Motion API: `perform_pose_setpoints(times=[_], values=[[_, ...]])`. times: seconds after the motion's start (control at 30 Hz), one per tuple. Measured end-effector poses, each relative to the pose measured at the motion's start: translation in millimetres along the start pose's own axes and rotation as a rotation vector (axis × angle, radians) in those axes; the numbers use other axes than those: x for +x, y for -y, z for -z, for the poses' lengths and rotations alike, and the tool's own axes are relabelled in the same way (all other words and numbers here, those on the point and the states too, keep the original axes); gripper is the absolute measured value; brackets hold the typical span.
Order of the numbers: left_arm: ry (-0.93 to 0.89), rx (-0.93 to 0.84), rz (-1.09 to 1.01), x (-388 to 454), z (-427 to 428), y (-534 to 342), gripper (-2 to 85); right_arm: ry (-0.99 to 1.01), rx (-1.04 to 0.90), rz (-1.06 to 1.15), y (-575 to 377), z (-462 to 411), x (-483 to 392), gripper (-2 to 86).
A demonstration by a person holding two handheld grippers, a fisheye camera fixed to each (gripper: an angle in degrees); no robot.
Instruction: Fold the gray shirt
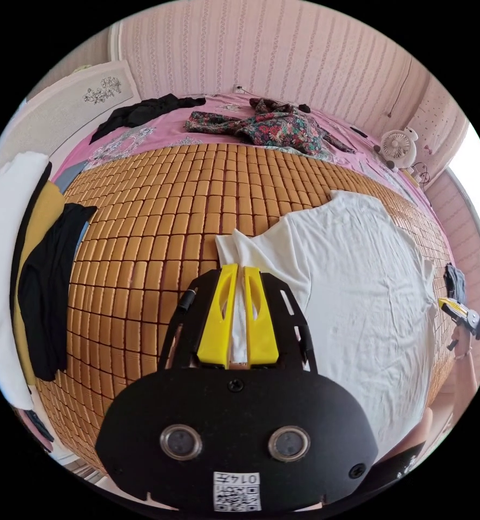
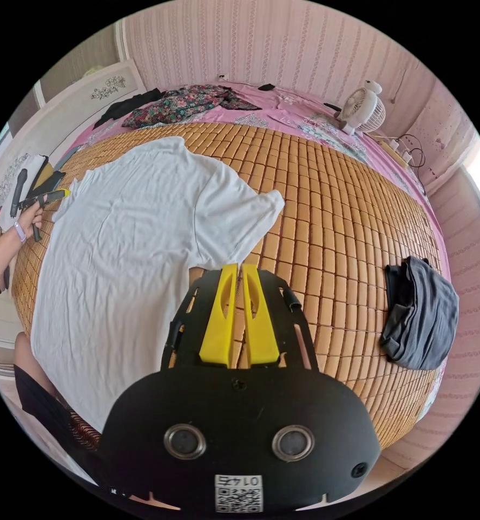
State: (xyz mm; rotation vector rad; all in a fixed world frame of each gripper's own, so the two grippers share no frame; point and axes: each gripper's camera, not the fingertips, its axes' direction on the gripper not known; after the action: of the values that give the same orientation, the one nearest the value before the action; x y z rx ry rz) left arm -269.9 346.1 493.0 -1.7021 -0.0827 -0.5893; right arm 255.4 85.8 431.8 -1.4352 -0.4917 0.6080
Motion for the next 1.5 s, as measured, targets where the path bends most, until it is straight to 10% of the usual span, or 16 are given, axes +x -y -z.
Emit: perform_pose_setpoints(times=[0.23,0.67,1.5], values=[[-0.235,0.197,-0.092,6,140,-85,2.7,0.081,0.064,-0.054,-96,78,-20,1.6],[-0.173,-0.037,-0.135,93,221,-362,6.8,0.103,0.033,-0.101,-243,124,-103,8.5],[-0.016,-0.191,-0.031,107,226,-360,4.4,-0.002,-0.273,-0.216,-239,13,-126,2.8]])
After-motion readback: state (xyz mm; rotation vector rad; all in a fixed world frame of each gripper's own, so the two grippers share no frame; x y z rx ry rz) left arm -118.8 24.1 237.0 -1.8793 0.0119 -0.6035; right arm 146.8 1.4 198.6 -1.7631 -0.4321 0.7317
